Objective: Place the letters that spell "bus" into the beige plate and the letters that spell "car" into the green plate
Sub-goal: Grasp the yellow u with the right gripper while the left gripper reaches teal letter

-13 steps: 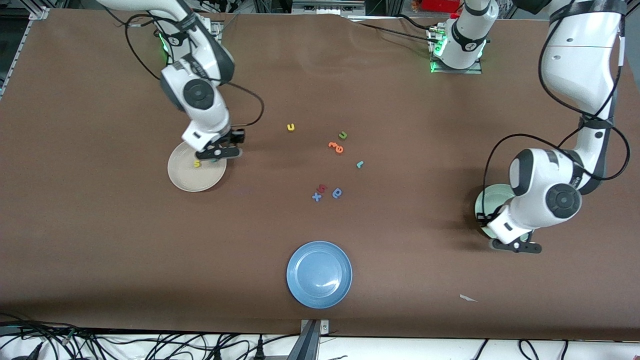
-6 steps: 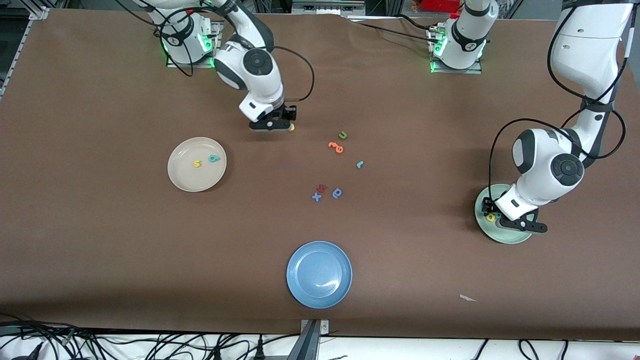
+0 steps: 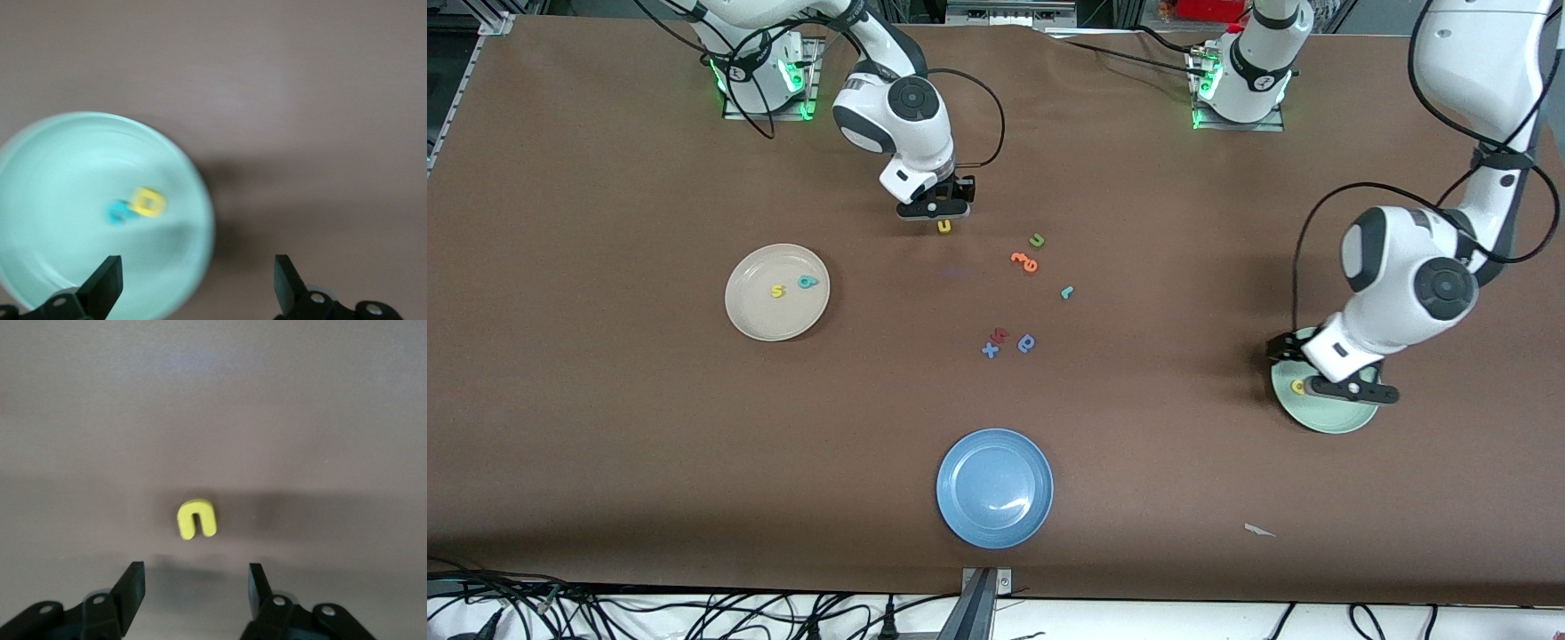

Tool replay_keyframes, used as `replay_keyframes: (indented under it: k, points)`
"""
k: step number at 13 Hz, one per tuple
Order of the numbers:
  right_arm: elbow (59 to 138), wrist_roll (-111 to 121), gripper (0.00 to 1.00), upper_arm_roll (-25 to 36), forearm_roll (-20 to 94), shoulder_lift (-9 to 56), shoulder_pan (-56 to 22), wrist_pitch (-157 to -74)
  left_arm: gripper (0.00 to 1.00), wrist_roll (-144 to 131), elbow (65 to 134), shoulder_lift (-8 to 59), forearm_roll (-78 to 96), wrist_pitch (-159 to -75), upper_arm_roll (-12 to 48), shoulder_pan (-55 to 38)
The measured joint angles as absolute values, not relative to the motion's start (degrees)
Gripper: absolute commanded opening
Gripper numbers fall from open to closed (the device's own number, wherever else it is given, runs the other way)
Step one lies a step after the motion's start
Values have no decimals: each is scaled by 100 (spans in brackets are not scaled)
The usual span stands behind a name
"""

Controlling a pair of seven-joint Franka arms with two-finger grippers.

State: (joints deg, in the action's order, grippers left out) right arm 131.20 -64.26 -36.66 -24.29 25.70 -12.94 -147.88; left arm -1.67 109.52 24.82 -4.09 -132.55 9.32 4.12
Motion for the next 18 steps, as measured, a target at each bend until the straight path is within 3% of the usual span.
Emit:
replay_keyframes:
  k: [4, 6, 9, 14, 18]
  points:
    - [13107, -6451, 67, -3560, -2672, 2772, -1293, -14950, 98, -1602, 11338, 2304, -411, -13212, 2161, 256]
    - [13083, -6578, 59, -3525, -2870, 2868, -1295, -15002, 99, -2219, 11620, 2277, -628, -13492, 2490, 82]
    - [13047, -6722, 56, -3518, -3056, 2902, -1308, -15013, 99, -3205, 11892, 2402, -1335, -13833, 2534, -570]
    - [12919, -6733, 55, -3479, -3084, 2941, -1319, -15016, 97, -3871, 11564, 2977, -1812, -13943, 2537, -1449]
    - [12857, -6737, 40, -3435, -3105, 2977, -1336, -15007, 96, -3473, 11002, 3421, -1827, -13937, 2486, -1460]
